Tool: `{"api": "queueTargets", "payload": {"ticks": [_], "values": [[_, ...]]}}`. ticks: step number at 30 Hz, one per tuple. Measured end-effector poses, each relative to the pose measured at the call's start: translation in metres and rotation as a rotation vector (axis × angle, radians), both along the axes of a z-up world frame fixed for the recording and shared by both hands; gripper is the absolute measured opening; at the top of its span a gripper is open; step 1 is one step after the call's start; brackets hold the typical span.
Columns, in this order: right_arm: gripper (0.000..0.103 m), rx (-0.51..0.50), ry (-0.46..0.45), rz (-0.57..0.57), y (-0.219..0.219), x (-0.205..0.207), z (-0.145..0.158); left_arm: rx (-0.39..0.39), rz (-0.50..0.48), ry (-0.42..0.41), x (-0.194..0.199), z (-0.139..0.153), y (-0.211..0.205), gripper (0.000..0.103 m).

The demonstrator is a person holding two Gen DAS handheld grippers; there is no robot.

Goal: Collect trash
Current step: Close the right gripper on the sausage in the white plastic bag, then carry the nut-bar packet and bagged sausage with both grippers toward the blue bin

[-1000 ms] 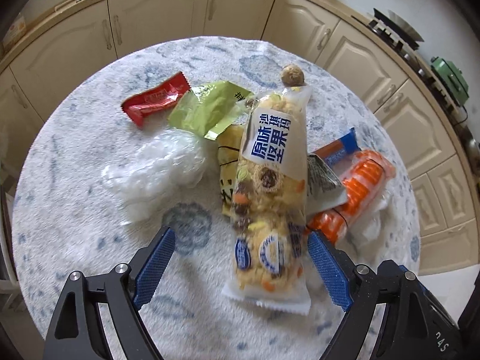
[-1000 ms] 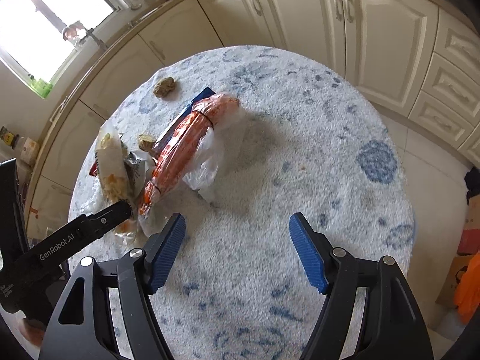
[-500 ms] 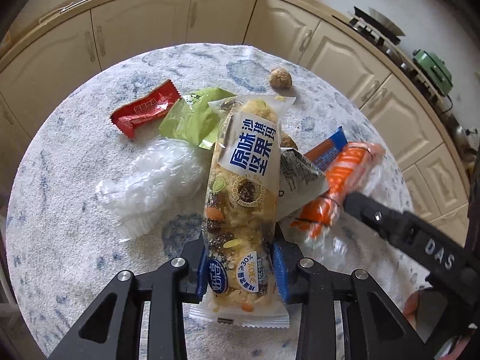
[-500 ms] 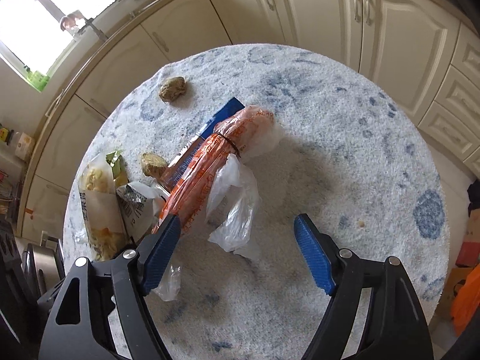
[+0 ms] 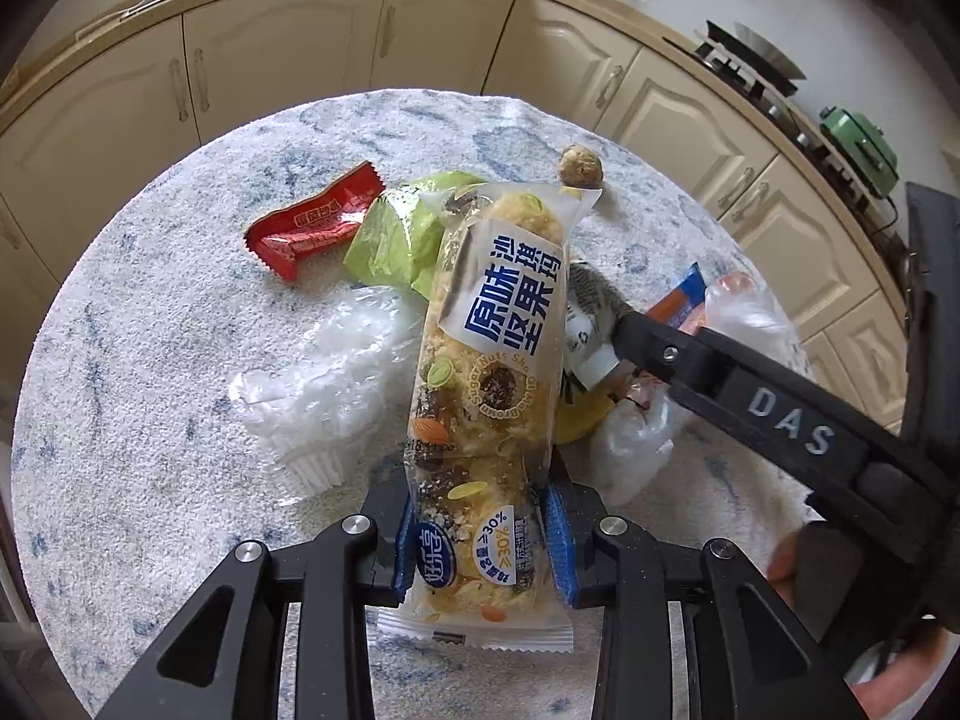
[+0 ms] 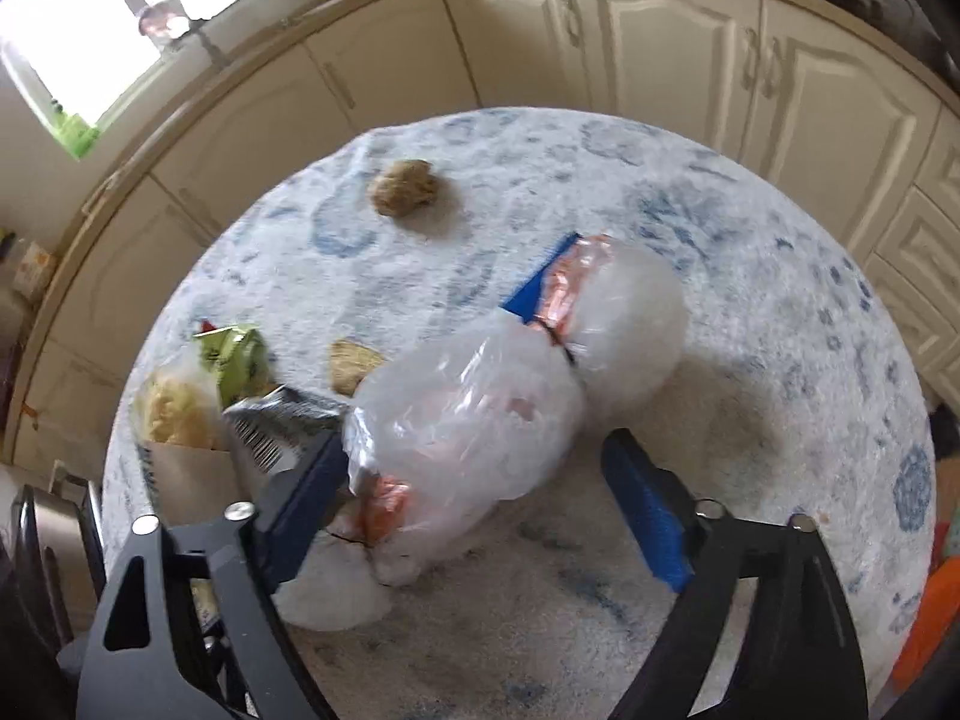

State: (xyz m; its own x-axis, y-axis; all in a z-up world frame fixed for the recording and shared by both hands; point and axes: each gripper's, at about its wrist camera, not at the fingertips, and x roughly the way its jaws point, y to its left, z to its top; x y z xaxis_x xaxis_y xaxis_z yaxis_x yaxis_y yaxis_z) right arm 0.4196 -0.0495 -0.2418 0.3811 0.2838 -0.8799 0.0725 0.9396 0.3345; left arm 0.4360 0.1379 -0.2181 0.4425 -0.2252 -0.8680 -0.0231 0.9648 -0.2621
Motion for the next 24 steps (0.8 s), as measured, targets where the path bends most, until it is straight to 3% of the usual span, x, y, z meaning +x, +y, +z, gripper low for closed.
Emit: {"api": "queueTargets", "payload": {"ticks": [2,8,19,24], "values": [[0.041,0.061,0.009,0.007,-0.004,-0.003,0.001,-0.001,-0.007,0.0,-0.002,0.001,0.0,0.031],[0.029,0.045,0.017,0.073,-0.011,-0.032,-0.001,0.004,-0.011,-0.016,-0.012,0.007,0.002,0.031],[0.03,-0.037,0.046,0.316,-0.01,-0.121,0.01,0.077,0.0,-0.032,-0.081,0.025,0.0,0.031],[0.037,-0.111,0.021,0.33,-0.009,-0.156,0.014,0.068,-0.006,-0.017,-0.119,0.029,0.002,0.031]]}}
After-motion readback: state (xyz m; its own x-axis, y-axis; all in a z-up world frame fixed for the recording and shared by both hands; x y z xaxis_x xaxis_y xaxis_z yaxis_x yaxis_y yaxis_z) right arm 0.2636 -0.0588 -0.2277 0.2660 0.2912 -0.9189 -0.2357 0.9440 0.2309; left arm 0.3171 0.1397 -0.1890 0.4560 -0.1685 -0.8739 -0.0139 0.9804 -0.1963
